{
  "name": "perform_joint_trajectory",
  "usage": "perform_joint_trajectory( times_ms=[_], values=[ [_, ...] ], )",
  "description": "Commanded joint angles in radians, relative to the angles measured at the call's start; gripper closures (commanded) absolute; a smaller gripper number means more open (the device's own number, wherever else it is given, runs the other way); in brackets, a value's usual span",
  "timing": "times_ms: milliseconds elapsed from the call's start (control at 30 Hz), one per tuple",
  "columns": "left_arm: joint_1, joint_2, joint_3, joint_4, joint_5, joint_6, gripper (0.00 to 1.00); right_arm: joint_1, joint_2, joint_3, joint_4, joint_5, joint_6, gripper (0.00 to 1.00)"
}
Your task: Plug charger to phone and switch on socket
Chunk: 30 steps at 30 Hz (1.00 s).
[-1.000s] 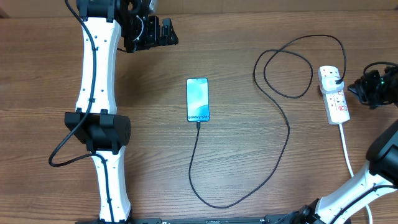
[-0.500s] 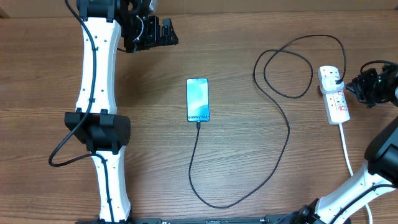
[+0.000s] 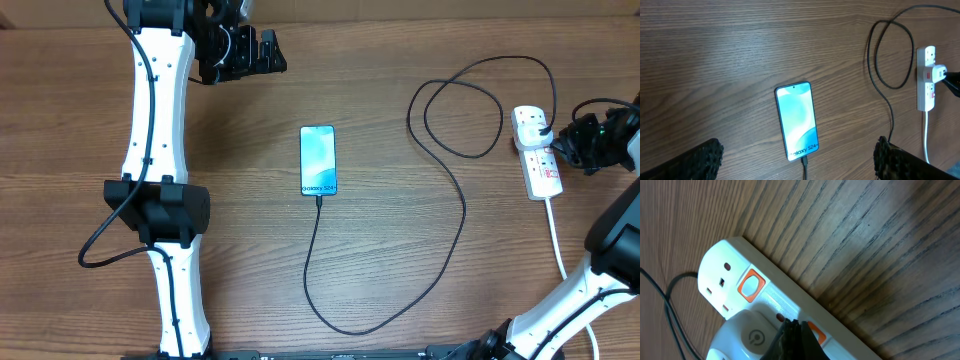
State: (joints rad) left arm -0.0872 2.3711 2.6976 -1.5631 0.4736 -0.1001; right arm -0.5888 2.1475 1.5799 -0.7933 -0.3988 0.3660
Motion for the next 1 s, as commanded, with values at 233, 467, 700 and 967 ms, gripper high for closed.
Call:
perform_joint_trajectory(
  times_ms=[233,467,700,967],
  values=[
    [-0.005,-0.024,0.020,-0.008,-0.010,0.011,0.00,0.064,0.010,-0.010,-0.014,0.006,0.004,0.96],
    [-0.005,-0.024,0.020,-0.009,-0.010,0.010,0.01,0.084,0.010,-0.010,-0.028,0.006,0.004,0.96],
    [-0.005,-0.024,0.020,-0.008,-0.010,0.011,0.01,0.111,0.010,-0.010,-0.053,0.005,0.004,0.96],
    [-0.005,-0.024,0.020,-0.011,-0.010,0.010,0.00,0.155,0.010,-0.010,-0.054,0.006,0.008,0.96]
  ],
)
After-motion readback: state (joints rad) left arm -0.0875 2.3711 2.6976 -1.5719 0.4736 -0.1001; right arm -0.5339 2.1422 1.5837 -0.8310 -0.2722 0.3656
